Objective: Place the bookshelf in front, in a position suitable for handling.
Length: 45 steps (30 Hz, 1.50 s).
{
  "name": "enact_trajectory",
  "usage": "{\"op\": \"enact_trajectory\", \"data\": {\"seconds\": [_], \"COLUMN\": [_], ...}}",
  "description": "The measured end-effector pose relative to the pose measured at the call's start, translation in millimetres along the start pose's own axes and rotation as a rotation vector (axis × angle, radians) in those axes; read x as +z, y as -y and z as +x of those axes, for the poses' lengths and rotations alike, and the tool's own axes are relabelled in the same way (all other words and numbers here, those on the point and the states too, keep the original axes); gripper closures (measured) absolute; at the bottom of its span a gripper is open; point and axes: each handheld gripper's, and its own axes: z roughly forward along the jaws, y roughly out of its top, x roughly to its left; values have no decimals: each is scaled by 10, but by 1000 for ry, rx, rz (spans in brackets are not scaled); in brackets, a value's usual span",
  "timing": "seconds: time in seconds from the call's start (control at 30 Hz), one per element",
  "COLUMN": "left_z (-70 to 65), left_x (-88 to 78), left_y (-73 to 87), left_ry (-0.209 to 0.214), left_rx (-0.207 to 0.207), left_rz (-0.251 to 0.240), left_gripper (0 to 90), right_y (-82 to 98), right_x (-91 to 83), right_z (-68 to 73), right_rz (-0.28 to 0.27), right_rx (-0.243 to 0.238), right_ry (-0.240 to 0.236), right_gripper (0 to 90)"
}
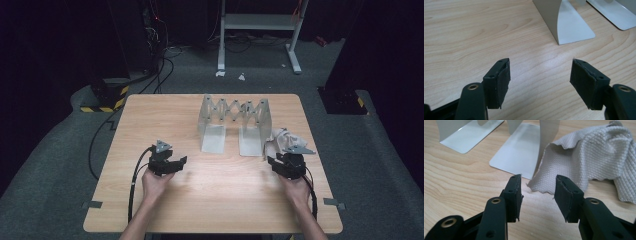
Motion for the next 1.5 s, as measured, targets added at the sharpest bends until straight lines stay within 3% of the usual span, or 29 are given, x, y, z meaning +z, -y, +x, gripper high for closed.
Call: {"op": "enact_trajectory", "data": {"seconds": [0.07, 0.3, 0.7, 0.97, 1.23, 1.5], "left_z": [-13, -56, -172, -239, -251, -247], "left_x": [5, 56, 150, 243, 321, 419], "left_y": [-24, -173, -437, -638, -716, -845], "left_ry": [4, 18, 18, 3, 11, -17], "left_rx": [-2, -3, 18, 18, 7, 15], "left_rz": [-17, -8, -17, -20, -13, -15], "left_gripper": [341, 361, 353, 357, 380, 410], "right_y": [-27, -131, -285, -438, -498, -528], "right_x": [-1, 37, 82, 204, 273, 353], "right_z": [19, 43, 48, 59, 68, 77], "right_rz": [-7, -1, -43, -15, -6, 23], "right_rx": [-3, -2, 16, 53, 62, 52], "right_ry": [0, 17, 44, 39, 51, 85], "right_gripper": [576, 574, 559, 572, 594, 607]}}
